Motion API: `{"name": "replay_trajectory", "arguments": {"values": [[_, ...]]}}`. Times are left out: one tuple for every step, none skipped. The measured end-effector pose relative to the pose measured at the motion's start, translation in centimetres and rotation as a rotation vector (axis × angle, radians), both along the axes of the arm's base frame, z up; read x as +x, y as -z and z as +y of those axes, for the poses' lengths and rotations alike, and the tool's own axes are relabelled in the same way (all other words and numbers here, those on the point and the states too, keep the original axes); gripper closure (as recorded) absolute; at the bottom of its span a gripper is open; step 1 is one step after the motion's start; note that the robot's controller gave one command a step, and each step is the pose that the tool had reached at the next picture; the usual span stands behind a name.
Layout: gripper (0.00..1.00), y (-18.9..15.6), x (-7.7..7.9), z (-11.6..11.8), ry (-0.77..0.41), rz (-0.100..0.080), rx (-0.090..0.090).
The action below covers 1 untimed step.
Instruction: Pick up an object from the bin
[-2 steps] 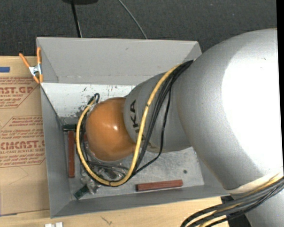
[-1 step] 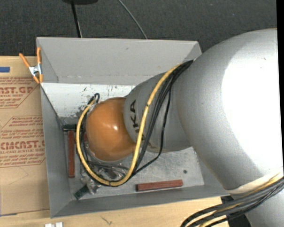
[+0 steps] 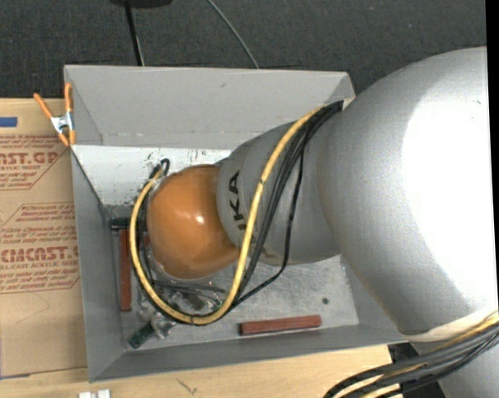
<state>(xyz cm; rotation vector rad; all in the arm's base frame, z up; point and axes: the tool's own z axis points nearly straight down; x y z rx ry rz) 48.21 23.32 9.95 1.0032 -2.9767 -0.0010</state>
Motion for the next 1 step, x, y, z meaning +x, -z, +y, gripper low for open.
{"name": "replay_trajectory", "arguments": {"values": [[1.0, -14.64, 1.12, 1.21, 0.101, -0.004, 0.002]]}}
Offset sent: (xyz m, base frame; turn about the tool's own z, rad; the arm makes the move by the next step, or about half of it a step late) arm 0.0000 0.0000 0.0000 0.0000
